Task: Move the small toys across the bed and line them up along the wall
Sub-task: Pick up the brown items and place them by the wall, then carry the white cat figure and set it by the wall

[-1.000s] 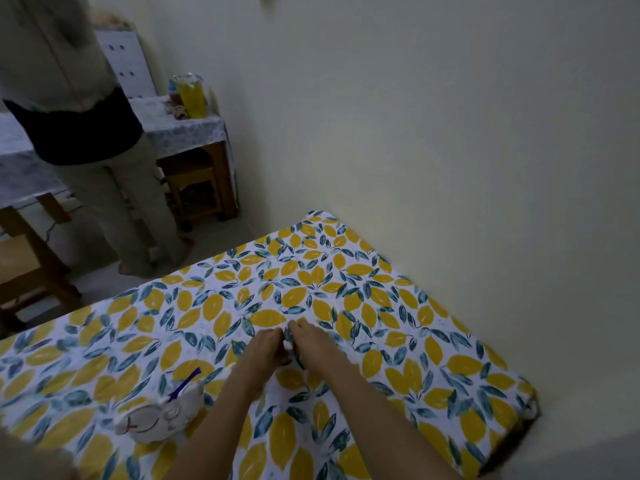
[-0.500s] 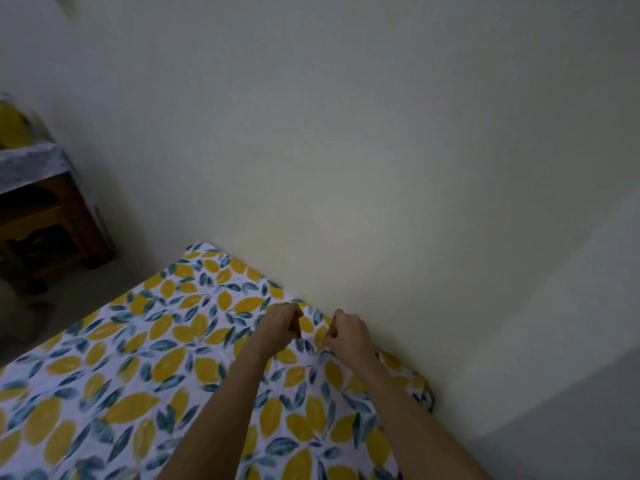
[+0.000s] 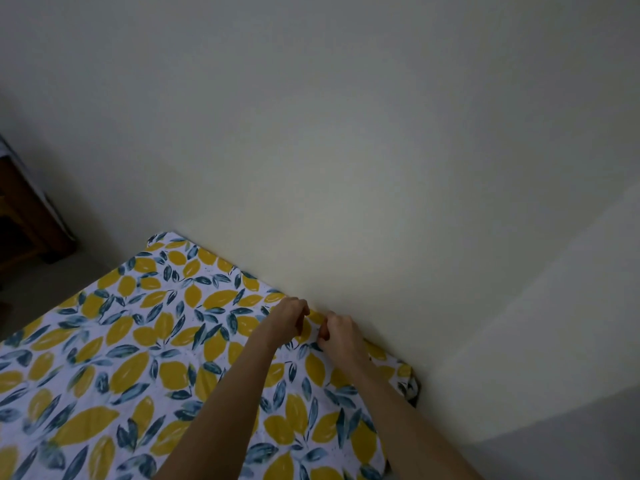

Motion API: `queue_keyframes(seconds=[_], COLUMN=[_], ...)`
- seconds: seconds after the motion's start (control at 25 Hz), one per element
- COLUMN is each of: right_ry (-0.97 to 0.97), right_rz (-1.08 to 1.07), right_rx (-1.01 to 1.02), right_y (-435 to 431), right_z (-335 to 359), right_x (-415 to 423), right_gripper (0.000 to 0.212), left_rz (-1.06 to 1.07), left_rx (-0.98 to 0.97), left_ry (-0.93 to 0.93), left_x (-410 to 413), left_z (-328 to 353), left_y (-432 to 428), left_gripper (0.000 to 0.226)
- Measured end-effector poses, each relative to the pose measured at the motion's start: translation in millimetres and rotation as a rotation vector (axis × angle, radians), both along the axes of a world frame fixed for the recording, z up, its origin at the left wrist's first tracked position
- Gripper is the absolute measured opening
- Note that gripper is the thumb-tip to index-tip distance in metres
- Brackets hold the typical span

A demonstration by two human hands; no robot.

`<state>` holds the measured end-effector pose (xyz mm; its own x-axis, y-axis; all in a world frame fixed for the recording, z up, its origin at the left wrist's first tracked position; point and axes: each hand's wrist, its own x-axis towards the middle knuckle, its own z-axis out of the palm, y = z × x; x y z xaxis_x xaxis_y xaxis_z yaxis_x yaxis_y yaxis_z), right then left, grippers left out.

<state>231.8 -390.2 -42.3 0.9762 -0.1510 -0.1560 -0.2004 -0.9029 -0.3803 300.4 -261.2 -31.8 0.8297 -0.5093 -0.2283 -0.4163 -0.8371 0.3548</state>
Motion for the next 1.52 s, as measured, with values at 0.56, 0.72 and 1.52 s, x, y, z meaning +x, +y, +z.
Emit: queue_keyframes(seconds=[0.56,0.72,1.52], right_ry=[-0.170,-0.062,0.045], right_rz=[0.220,0.423,1.251], right_rx=[-0.283,-0.215,-0.292], right_y=[12.9,53.1,300.1], right_z=[42.1,75.7,54.6], right_x=[-19.9,-28.4,-163.4], right_gripper=[0.057,0.075,0.084], left_rz=[0.066,0.230,1.055], left_rx=[0.215,0.306,0.326], left_ry=[-0.102,-0.101,0.124], left_x=[-26.2,-65.9,-389.2], left_z=[20.3,58.2,49.1], left_y=[55.5,121.1,341.6], left_gripper=[0.093,0.091,0.085])
